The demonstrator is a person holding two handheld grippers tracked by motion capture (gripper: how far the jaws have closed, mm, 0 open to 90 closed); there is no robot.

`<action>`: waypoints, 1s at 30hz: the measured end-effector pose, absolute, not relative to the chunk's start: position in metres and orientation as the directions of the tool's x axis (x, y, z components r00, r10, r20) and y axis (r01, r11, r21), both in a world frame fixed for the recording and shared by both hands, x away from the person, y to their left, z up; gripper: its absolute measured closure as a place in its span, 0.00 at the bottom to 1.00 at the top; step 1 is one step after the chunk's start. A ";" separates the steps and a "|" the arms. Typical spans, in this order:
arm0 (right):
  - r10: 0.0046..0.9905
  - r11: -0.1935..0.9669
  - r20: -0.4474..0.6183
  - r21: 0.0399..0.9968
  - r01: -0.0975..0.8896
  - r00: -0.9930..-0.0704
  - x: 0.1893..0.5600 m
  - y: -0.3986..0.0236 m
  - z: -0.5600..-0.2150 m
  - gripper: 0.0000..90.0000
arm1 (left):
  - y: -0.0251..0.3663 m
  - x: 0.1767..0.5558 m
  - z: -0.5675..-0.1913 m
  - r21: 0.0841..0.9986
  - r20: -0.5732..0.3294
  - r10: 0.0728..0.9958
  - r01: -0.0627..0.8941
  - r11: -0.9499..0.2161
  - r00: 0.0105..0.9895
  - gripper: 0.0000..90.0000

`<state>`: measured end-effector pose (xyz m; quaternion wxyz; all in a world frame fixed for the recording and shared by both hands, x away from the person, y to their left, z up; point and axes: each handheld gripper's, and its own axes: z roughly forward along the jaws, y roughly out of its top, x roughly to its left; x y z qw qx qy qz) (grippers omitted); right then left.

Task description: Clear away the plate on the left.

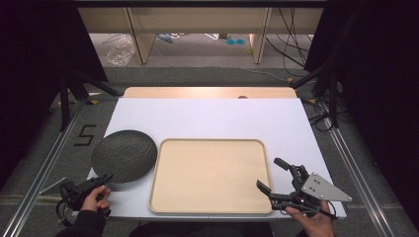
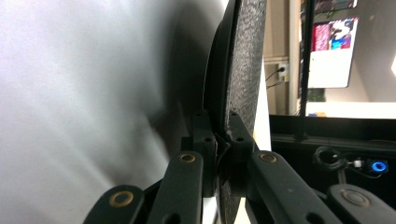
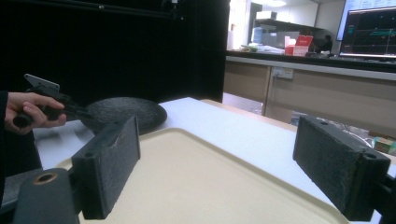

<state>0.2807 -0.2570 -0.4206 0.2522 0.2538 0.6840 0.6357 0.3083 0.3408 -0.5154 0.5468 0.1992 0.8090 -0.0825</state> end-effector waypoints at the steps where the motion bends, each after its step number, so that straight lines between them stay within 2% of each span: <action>1: 0.668 0.063 -0.022 0.998 0.027 -0.744 0.281 -0.257 -0.421 0.18 | 0.341 0.308 -0.515 0.080 -0.922 0.223 0.408 0.910 -0.317 0.96; 11: 0.666 0.064 -0.021 0.998 0.029 -0.745 0.281 -0.257 -0.421 0.18 | 0.338 0.306 -0.512 0.049 -0.942 0.174 0.395 0.917 -0.288 0.96; 30: 0.665 0.056 -0.027 0.998 0.013 -0.746 0.283 -0.257 -0.422 0.18 | 0.298 0.313 -0.505 0.039 -0.967 0.176 0.578 0.815 -0.184 0.96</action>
